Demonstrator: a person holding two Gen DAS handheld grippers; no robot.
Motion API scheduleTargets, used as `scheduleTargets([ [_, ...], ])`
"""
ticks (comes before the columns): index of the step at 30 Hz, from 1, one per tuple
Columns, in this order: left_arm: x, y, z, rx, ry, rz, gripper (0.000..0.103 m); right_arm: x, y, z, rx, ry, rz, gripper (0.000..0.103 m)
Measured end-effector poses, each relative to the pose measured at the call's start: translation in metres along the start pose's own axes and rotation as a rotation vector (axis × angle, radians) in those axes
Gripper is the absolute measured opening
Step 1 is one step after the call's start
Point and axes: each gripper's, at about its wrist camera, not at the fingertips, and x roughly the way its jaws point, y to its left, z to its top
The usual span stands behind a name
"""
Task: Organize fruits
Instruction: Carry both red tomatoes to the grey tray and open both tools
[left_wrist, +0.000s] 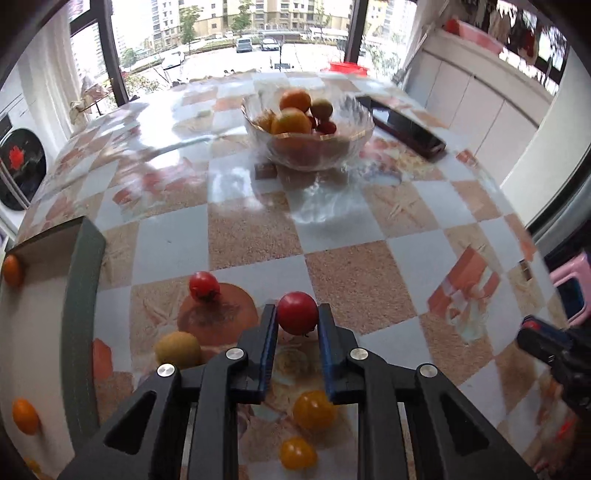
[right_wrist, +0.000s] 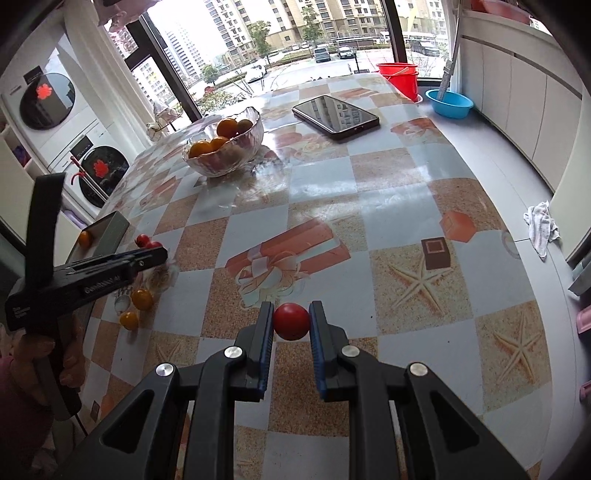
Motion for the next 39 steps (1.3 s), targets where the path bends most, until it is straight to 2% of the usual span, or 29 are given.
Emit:
scheduleTargets([
  [5,-0.048,0.008,-0.009,-0.015,-0.09,-0.01,0.023,-0.002,0.009,-0.004,-0.012,0.014,0.006,0.021],
  [11,-0.098,0.044,-0.041,-0.041,-0.15,0.085,0.023,0.001,0.043,-0.009,-0.059,0.04,0.039,0.021],
  [16,-0.122,0.088,-0.07,-0.071,-0.164,0.203,0.023,0.009,0.1,-0.012,-0.137,0.066,0.111,0.021],
  [23,-0.13,0.146,-0.102,-0.17,-0.145,0.277,0.023,0.027,0.2,-0.012,-0.282,0.121,0.239,0.021],
  [29,-0.126,0.175,-0.121,-0.235,-0.128,0.289,0.023,0.042,0.272,-0.017,-0.4,0.157,0.295,0.021],
  [34,-0.118,0.188,-0.13,-0.254,-0.106,0.289,0.023,0.055,0.302,-0.015,-0.434,0.179,0.312,0.021],
  [39,-0.11,0.189,-0.134,-0.253,-0.084,0.283,0.023,0.068,0.311,-0.016,-0.448,0.215,0.31,0.021],
])
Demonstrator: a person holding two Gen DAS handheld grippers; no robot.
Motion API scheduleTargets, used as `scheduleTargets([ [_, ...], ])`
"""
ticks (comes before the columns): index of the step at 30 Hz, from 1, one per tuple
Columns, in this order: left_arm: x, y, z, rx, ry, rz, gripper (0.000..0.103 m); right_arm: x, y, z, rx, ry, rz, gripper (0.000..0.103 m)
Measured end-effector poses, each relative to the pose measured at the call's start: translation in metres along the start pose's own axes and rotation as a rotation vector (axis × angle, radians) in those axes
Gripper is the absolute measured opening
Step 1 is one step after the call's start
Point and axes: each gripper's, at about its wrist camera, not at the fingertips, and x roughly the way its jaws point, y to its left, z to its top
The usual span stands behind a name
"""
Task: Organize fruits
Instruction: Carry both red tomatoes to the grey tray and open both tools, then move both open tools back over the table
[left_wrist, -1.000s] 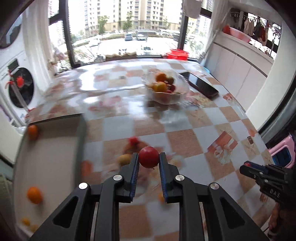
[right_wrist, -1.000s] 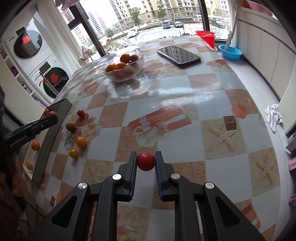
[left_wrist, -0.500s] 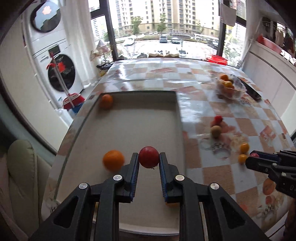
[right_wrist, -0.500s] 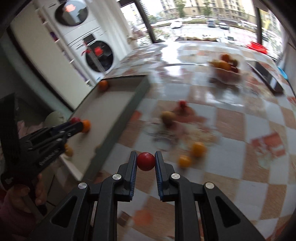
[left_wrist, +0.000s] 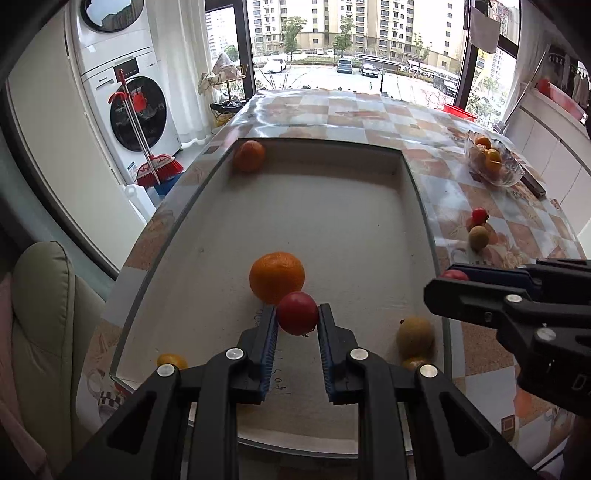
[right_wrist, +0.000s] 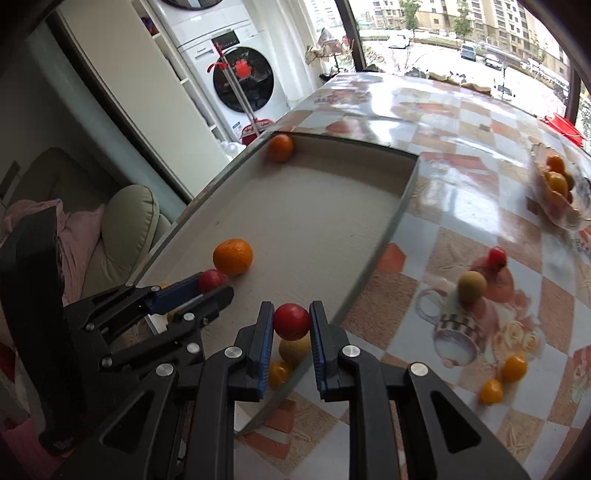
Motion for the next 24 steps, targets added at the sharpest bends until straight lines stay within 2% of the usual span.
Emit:
scheduleTargets([
  [3,0.002,-0.004,-0.002,0.012,0.005,0.013,0.023,0.004,0.001,0.0,-0.009,0.012,-0.004,0.022],
  [5,0.004,-0.006,-0.004,0.022,0.01,0.025,0.023,0.005,0.001,0.0,-0.01,0.015,-0.003,0.036],
  [6,0.005,-0.007,-0.004,0.024,0.014,0.028,0.024,0.005,0.003,0.0,-0.009,0.01,-0.005,0.057],
  [7,0.006,-0.007,-0.006,0.027,0.019,0.032,0.029,0.003,0.003,0.0,-0.007,0.0,-0.006,0.079],
  [8,0.007,-0.008,-0.007,0.026,0.021,0.036,0.039,-0.002,0.002,0.0,-0.002,-0.017,-0.015,0.084],
  [9,0.007,-0.007,-0.008,0.02,0.017,0.042,0.075,-0.005,0.001,0.001,0.002,-0.029,-0.029,0.087],
  [10,0.005,-0.007,-0.009,0.015,0.003,0.061,0.096,-0.012,-0.004,0.0,0.011,-0.046,-0.031,0.088],
  [11,0.0,-0.007,-0.009,0.013,-0.031,0.082,0.097,-0.016,-0.007,0.0,0.019,-0.055,-0.031,0.09],
  [13,-0.007,-0.011,-0.009,0.035,-0.064,0.086,0.097,-0.029,-0.019,-0.003,0.045,-0.082,-0.062,0.103],
  [15,-0.011,-0.018,-0.009,0.057,-0.064,0.073,0.097,-0.041,-0.034,-0.012,0.068,-0.106,-0.115,0.103],
  [18,-0.018,-0.033,-0.011,0.101,-0.086,0.054,0.097,-0.061,-0.067,-0.032,0.124,-0.115,-0.253,0.103],
  [20,-0.024,-0.045,-0.012,0.129,-0.096,0.033,0.097,-0.066,-0.085,-0.043,0.159,-0.097,-0.307,0.103],
  [24,-0.039,-0.082,-0.024,0.202,-0.103,-0.061,0.097,-0.076,-0.129,-0.08,0.251,-0.036,-0.397,0.103],
])
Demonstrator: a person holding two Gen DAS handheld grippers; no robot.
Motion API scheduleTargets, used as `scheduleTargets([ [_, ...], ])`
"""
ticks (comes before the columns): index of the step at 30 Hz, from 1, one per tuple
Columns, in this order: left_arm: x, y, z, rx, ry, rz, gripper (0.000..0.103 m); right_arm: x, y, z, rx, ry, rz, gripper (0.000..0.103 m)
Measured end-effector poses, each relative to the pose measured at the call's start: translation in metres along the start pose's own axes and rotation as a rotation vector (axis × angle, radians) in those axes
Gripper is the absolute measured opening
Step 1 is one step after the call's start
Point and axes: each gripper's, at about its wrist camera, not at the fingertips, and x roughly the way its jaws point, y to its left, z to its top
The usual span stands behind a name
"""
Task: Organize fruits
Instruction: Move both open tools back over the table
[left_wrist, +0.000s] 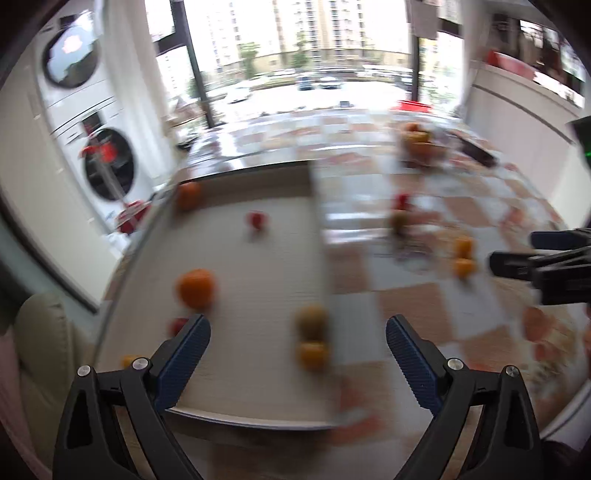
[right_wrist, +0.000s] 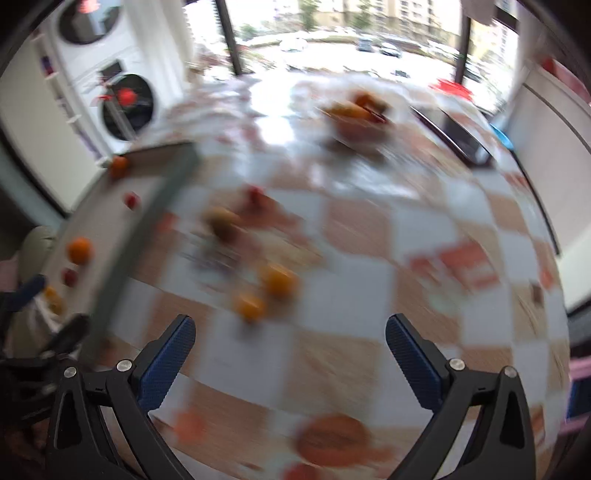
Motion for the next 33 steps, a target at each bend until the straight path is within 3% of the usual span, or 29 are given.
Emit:
scheduleTargets([
  [6,-0.006,-0.075,-0.018,0.165,0.024,-0.081,0.097,0.011,-0.045,-0.033,0.054,0.071,-0.13,0.103],
  [10,0.003,-0.108,-0.036,0.226,0.075,-0.079,0.097,0.006,-0.051,-0.039,0.05,0.056,-0.136,0.103],
  [19,0.017,-0.088,-0.04,0.03,0.154,-0.183,0.103,0.008,-0.051,-0.044,0.041,0.025,-0.137,0.103],
  [33,0.015,-0.09,-0.044,0.032,0.133,-0.174,0.103,0.006,-0.051,-0.046,0.038,0.009,-0.137,0.103],
])
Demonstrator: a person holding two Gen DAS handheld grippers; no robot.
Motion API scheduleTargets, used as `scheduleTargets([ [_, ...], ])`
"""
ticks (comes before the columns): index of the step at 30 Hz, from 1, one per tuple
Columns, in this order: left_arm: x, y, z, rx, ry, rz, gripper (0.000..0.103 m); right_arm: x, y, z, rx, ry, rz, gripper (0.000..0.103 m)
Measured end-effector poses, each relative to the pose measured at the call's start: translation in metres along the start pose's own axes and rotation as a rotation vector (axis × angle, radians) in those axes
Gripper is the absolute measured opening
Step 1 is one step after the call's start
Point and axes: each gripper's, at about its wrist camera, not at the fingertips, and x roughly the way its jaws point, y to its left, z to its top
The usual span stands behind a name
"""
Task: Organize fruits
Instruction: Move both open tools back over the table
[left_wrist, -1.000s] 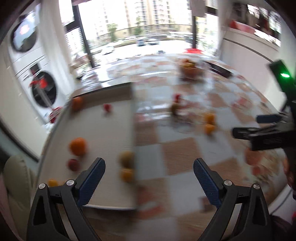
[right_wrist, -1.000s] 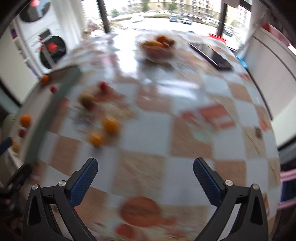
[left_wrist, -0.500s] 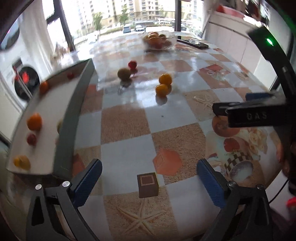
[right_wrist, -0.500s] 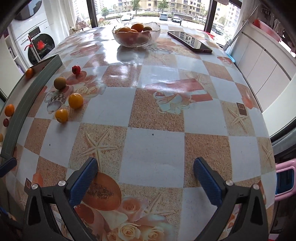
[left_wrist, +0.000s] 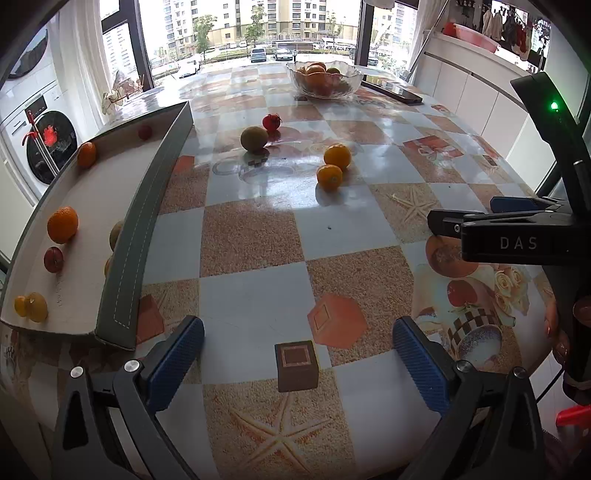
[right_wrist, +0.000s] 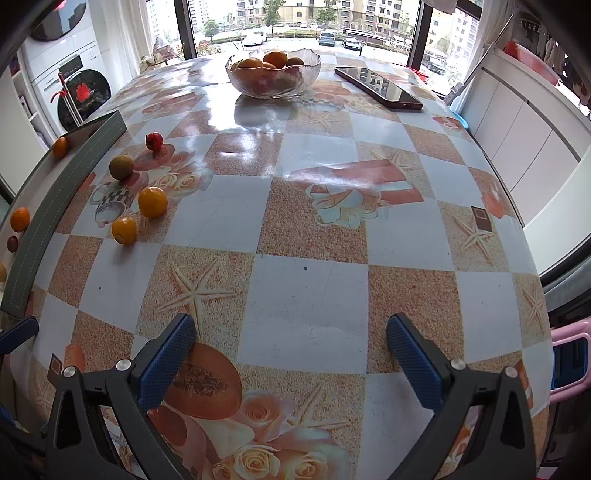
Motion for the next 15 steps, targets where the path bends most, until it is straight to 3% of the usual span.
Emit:
scheduleTargets([
  [15,0.0006,0.0003,0.0009,0.0,0.002,-0.002,0.103,-0.0001,-0.0001,-0.0002,0.001,0.001,0.0,0.103],
])
